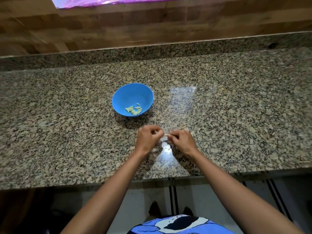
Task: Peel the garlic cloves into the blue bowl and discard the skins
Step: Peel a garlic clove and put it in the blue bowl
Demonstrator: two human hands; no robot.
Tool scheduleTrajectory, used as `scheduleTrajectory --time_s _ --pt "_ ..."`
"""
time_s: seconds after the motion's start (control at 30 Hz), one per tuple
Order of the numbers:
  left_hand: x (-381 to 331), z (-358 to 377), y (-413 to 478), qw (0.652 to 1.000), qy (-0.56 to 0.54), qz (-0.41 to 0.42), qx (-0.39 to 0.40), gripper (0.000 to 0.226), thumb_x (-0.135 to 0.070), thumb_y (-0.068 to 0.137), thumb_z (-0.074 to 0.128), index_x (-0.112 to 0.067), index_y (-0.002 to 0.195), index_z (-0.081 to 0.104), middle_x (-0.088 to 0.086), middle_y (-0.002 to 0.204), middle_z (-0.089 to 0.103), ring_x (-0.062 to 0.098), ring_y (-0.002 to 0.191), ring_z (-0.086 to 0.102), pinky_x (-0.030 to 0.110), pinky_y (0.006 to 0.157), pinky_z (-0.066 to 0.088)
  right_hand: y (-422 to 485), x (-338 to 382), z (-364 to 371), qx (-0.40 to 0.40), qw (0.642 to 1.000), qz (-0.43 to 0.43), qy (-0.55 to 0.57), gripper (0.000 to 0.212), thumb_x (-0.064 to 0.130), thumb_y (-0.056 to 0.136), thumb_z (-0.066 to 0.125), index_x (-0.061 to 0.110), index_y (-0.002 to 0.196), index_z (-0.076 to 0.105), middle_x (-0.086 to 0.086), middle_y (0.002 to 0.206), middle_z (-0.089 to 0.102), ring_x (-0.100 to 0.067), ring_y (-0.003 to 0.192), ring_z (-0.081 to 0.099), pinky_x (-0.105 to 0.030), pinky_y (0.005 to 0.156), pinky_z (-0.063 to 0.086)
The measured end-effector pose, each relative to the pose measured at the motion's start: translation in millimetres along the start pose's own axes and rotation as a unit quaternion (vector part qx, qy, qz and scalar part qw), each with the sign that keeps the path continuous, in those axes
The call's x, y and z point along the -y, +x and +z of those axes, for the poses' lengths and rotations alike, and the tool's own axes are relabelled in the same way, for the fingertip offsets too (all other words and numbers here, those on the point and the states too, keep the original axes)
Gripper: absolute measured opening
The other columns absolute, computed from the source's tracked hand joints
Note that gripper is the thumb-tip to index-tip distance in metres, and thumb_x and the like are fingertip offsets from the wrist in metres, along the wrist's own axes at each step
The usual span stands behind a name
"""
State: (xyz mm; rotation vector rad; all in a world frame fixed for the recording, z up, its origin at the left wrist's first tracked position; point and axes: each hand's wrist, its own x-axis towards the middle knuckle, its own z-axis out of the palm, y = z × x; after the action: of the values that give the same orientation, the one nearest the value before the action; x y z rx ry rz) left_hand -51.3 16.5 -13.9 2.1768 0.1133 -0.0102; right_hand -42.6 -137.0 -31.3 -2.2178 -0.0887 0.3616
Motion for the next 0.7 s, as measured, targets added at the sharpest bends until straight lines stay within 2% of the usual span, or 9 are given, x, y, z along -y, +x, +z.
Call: scheduleTrajectory --time_s 0.07,0.17,0.23,0.33,0.4,0.5,0.6,0.67,0.7 --pt "1.5 -5.7 3.4 0.999 0.002 -0.040 -0.022 0.011 -0.013 0.089 0.062 -0.011 0.091 0.073 0.003 0.081 0.072 0.007 0.059 0.055 0.012 0.048 0.041 -3.3 -4.9 5.4 0.010 1.000 0.004 0.017 0.015 0.025 0.093 0.055 0.021 0.083 0.066 0.006 0.058 0.057 -0.014 0.049 0.045 -0.031 0.066 0.044" --pt "4.9 -9.7 -0.4 0.994 0.049 -0.075 0.070 0.022 -0.012 0.092 0.058 -0.017 0.111 0.068 -0.003 0.112 0.068 0.010 0.066 0.059 0.017 0.053 0.048 -6.5 -3.6 6.8 -0.006 0.994 0.017 0.108 0.011 0.022 0.091 0.057 0.021 0.087 0.067 -0.001 0.069 0.066 -0.018 0.052 0.048 -0.031 0.051 0.040" --pt "2.5 -8.8 -7.3 0.990 0.073 -0.071 0.096 0.024 -0.019 0.092 0.058 -0.018 0.114 0.067 -0.008 0.109 0.066 0.013 0.071 0.063 0.024 0.062 0.052 -6.7 -3.4 5.5 -0.007 0.992 0.019 0.122 0.013 0.023 0.091 0.057 0.024 0.082 0.066 -0.004 0.071 0.067 -0.018 0.052 0.046 -0.029 0.049 0.037" --pt "-0.5 -7.4 -12.6 0.995 0.082 -0.053 0.023 0.020 -0.027 0.089 0.063 -0.012 0.101 0.071 -0.006 0.085 0.069 0.011 0.070 0.064 0.023 0.066 0.054 -7.7 -4.0 6.1 0.015 0.995 0.022 0.099 0.014 0.023 0.092 0.054 0.020 0.084 0.065 -0.005 0.072 0.065 -0.015 0.051 0.043 -0.025 0.047 0.034" --pt "0.5 -4.3 -12.6 0.998 0.057 -0.028 -0.020 0.011 -0.018 0.084 0.069 -0.013 0.094 0.069 -0.001 0.092 0.068 0.010 0.078 0.064 0.026 0.073 0.057 -8.0 -4.6 6.6 0.021 0.995 0.019 0.092 0.015 0.023 0.093 0.053 0.017 0.086 0.066 -0.007 0.074 0.066 -0.014 0.050 0.043 -0.025 0.048 0.034" --pt "-1.3 1.9 -16.8 0.999 0.038 0.008 -0.014 0.021 -0.004 0.084 0.066 -0.013 0.103 0.068 0.001 0.104 0.066 0.010 0.089 0.064 0.024 0.082 0.056 -8.6 -1.4 4.7 0.027 0.997 0.012 0.078 0.012 0.025 0.090 0.057 0.020 0.090 0.068 0.005 0.072 0.067 -0.013 0.053 0.049 -0.025 0.053 0.039" --pt "-4.8 0.8 -19.7 1.000 -0.007 -0.001 0.027 0.026 -0.010 0.085 0.067 -0.012 0.110 0.068 -0.004 0.103 0.068 0.006 0.090 0.064 0.010 0.077 0.051 -6.8 -0.3 4.6 0.031 0.996 0.008 0.087 0.008 0.030 0.084 0.064 0.026 0.083 0.070 0.007 0.076 0.070 -0.014 0.066 0.063 -0.030 0.067 0.054" --pt "-3.3 1.5 -20.2 0.999 -0.025 -0.012 0.044 0.021 -0.010 0.083 0.069 -0.011 0.104 0.071 -0.002 0.098 0.071 0.007 0.085 0.066 0.014 0.075 0.053 -6.2 -0.9 4.3 0.035 0.995 0.004 0.094 0.007 0.030 0.081 0.067 0.024 0.083 0.071 0.006 0.079 0.071 -0.010 0.073 0.066 -0.031 0.074 0.056" --pt "-1.4 1.1 -19.0 0.997 -0.063 -0.035 0.040 0.019 -0.008 0.082 0.069 -0.009 0.101 0.071 0.002 0.096 0.072 0.011 0.082 0.068 0.018 0.074 0.055 -6.9 -0.5 3.8 0.037 0.993 0.002 0.109 0.007 0.028 0.082 0.067 0.023 0.081 0.071 0.003 0.077 0.071 -0.011 0.069 0.065 -0.031 0.072 0.055"
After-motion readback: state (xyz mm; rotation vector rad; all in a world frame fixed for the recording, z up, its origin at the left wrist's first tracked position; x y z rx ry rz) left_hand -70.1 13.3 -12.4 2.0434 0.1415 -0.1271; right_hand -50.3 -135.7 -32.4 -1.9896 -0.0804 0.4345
